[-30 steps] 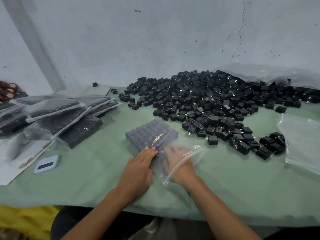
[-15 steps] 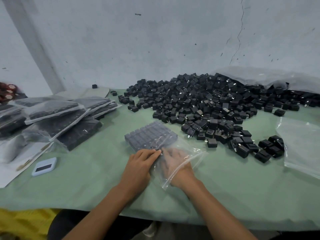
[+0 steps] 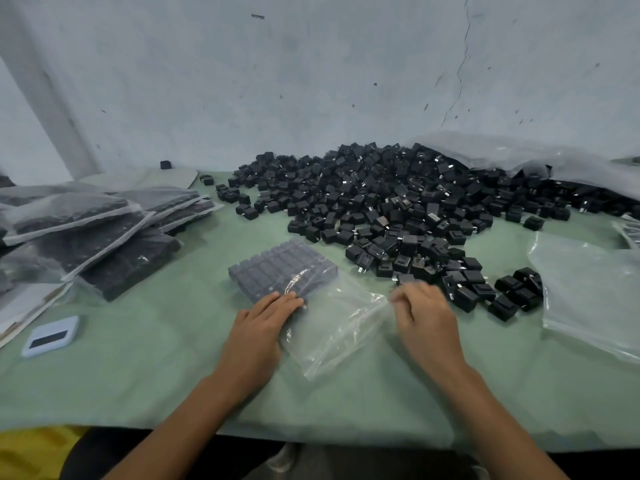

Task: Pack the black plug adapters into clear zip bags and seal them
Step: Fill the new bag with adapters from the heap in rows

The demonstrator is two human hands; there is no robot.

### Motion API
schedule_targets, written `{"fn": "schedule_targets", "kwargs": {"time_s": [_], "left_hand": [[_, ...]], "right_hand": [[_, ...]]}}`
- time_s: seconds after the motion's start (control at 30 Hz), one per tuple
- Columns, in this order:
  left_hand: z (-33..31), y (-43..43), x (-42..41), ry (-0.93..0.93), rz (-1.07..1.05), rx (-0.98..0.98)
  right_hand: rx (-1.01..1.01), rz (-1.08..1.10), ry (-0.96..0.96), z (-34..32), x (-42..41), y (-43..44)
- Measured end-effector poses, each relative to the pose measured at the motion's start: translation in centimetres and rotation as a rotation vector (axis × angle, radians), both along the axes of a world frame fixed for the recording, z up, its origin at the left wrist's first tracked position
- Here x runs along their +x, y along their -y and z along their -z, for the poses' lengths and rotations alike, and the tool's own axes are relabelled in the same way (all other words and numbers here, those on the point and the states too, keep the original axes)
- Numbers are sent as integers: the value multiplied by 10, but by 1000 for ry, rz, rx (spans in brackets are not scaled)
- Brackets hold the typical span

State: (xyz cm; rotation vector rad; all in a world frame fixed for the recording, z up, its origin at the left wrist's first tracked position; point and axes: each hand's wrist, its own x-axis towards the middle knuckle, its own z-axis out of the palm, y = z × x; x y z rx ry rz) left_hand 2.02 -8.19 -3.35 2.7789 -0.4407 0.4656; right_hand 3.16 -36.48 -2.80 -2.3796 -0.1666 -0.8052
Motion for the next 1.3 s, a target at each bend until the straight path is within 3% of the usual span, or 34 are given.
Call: {"fn": "schedule_targets", "kwargs": {"time_s": [0.13,0.23,0.4,0.7,1.0,1.17,1.3], "left_hand": [[1,-1,0,-10,-4,3],[3,-1,0,-7,-3,-3],[3,-1,0,-2,2,0],[3,0,-1,7,-5,1],[4,-1,-1,6,-1,1],[5,-1,0,15,-3,1],[5,0,0,25,-1,3]], "right_hand": [[-203,76,-212,7,35,6],[-287,110,-235,17,40,2],[-134,232,-204,16,35,9],[71,165,-188,10,30,11],[671,61,-219,2,-2,18],[688,-78,-327,9,-38,11],[524,-167,-329,4,-55,1]]}}
